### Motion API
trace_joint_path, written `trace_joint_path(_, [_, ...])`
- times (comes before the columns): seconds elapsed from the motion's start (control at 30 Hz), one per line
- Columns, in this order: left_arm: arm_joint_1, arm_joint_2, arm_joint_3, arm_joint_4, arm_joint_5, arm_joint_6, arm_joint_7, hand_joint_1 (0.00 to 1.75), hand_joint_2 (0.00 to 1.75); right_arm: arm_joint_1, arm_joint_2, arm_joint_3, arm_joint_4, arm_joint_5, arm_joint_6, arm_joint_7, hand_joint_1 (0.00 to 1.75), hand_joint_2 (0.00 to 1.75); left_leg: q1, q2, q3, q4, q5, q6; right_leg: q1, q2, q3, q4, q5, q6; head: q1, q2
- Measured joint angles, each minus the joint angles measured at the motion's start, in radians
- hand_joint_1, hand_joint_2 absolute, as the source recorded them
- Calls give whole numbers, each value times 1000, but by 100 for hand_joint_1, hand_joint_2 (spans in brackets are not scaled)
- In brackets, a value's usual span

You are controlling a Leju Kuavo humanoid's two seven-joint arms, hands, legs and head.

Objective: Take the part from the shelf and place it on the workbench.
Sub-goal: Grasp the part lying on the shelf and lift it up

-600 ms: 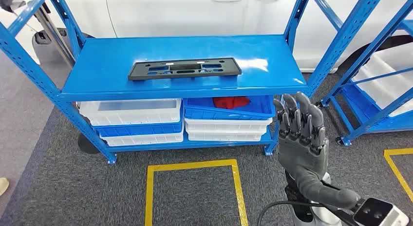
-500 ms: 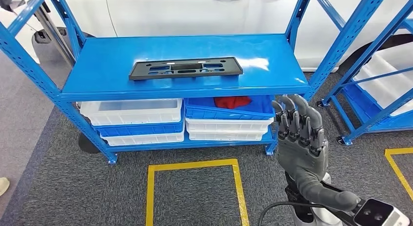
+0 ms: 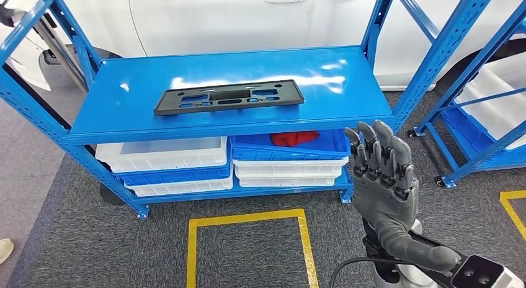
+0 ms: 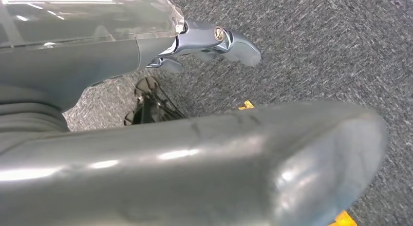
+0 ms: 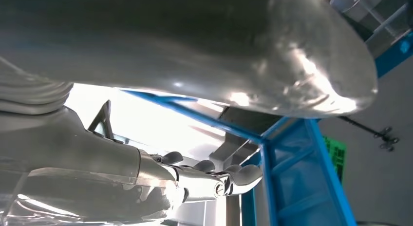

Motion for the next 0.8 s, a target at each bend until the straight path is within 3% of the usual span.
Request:
trace_joint_path(0.03, [1,0,0,0,0,-1,0,0,0,0,-2,4,4,8,-16,0,0,0,4,0,3,-35,34,-4,-2,1,9,0,-7,3,0,0])
trace_joint_path(0.1, [1,0,2,0,1,-2,0,0,0,0,-8,14,14,24,-49,0,0,0,10,1,40,-163,125,-9,-6,1,29,2,-21,13,0,0])
trace_joint_path(0.17, [0,0,4,1,0,-4,-1,0,0,-2,-16,24,28,34,-78,0,0,0,6,3,65,-247,157,-1,-7,1,37,4,-33,25,0,0])
trace_joint_path(0.27, [1,0,5,1,0,-9,-4,0,0,-4,-28,37,50,38,-106,1,0,0,1,4,69,-256,155,26,-6,0,39,3,-46,47,0,0])
trace_joint_path(0.33, [2,-1,6,1,0,-15,-6,0,0,-6,-36,41,61,43,-118,0,0,0,4,3,77,-261,153,40,-7,-1,31,33,-65,57,0,0])
trace_joint_path(0.37, [1,-1,6,1,1,-17,-6,0,0,-7,-39,43,67,47,-125,0,0,0,4,3,83,-264,150,45,-9,-1,9,79,-86,60,0,0])
trace_joint_path(0.47, [0,-1,5,1,1,-21,-7,0,0,-4,-45,51,88,57,-139,0,0,0,-1,3,95,-264,136,56,-8,-1,-117,279,-151,63,0,0])
trace_joint_path(0.5, [0,-1,5,1,1,-21,-8,0,0,-2,-47,53,94,58,-140,0,0,0,-3,2,102,-264,130,57,-8,-1,-145,308,-144,62,0,0])
trace_joint_path(0.53, [1,-1,6,1,1,-21,-10,0,0,0,-48,55,98,55,-140,0,0,0,-5,1,111,-264,123,58,-8,-1,-153,297,-114,59,0,0])
trace_joint_path(0.6, [1,-3,6,1,1,-22,-16,0,0,5,-49,58,105,48,-139,0,0,0,-8,-1,133,-264,107,56,-4,-1,-121,181,-18,47,0,0])
trace_joint_path(0.63, [1,-4,6,2,2,-22,-19,0,0,7,-49,60,108,43,-139,0,0,0,-11,-2,142,-264,98,53,-1,-1,-97,116,18,39,0,0])
trace_joint_path(0.67, [1,-6,7,3,2,-22,-21,0,0,9,-49,61,110,40,-139,0,0,0,-13,-2,147,-263,90,49,2,-2,-79,67,36,34,0,0])
trace_joint_path(0.8, [-1,-9,7,4,2,-27,-29,0,0,16,-49,63,117,10,-124,0,0,0,-14,9,163,-269,71,27,5,8,-57,21,25,19,0,0])
